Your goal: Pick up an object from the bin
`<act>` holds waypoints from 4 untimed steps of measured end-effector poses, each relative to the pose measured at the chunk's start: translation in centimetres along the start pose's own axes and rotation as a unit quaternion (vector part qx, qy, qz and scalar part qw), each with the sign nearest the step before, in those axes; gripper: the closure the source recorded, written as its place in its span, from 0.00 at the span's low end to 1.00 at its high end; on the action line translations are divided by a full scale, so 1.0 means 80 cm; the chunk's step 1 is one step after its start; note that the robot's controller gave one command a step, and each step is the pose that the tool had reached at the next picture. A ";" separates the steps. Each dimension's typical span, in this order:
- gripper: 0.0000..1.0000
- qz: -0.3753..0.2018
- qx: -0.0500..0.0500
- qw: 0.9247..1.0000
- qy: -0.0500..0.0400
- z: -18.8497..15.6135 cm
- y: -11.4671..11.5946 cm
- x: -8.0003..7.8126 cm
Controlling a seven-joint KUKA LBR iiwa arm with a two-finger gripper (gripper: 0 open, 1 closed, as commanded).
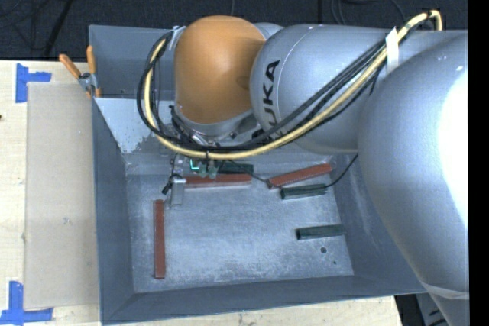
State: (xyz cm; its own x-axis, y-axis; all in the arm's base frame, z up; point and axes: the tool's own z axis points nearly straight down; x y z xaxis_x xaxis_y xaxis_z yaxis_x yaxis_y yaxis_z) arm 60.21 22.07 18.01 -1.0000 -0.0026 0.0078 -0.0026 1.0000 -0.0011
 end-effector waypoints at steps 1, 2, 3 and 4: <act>0.00 -0.251 0.000 0.968 -0.004 0.139 -0.135 -0.004; 0.00 -0.427 0.000 0.904 -0.005 0.100 -0.021 0.034; 0.00 -0.635 0.001 0.773 -0.004 0.101 0.029 0.049; 0.00 -0.833 0.001 0.554 -0.002 0.140 0.021 0.038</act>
Offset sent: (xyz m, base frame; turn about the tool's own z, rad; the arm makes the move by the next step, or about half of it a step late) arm 0.0018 -0.1075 -0.1101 -0.5112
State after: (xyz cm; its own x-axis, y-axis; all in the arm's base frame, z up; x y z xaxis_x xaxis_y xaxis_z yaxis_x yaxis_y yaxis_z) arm 57.07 23.76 6.86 0.3888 -0.9213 -0.0024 -0.9213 -0.3888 0.0022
